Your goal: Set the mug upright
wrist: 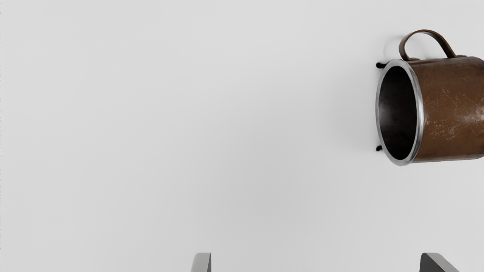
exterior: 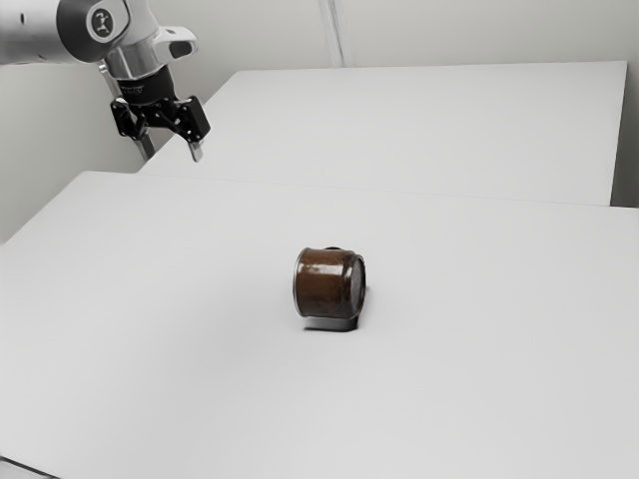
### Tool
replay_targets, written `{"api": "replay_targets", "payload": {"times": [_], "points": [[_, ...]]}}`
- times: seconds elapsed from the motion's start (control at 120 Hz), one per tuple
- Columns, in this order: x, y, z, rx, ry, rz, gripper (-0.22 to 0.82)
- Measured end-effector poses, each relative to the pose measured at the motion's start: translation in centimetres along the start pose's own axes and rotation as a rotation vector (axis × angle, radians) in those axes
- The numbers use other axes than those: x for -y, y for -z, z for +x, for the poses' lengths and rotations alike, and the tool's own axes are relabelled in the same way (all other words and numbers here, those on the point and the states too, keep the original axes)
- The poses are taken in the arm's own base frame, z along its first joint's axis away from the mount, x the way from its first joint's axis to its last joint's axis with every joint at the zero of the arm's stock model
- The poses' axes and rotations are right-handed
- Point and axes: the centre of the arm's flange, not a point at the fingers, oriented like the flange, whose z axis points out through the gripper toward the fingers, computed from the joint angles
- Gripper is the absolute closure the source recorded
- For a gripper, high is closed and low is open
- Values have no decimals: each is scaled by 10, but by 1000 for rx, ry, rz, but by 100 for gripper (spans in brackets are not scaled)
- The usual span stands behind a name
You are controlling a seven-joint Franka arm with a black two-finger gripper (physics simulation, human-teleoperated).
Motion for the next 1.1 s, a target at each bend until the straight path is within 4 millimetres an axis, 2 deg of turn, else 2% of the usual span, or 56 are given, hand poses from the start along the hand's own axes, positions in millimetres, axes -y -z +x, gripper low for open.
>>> {"api": "replay_targets", "payload": {"times": [0.217, 0.392, 0.6, 0.808, 0.867, 0.992, 1.1], "points": [[1, -3, 1, 4, 3, 12, 0], [0, -18, -1, 29, 4, 0, 0], [-6, -62, 5, 37, 13, -71, 0], [-17, -122, 17, 71, 88, -277, 0], [-8, -145, 23, 97, 128, -324, 0], [34, -189, 27, 116, 225, -432, 0], [30, -203, 26, 100, 199, -506, 0]]}}
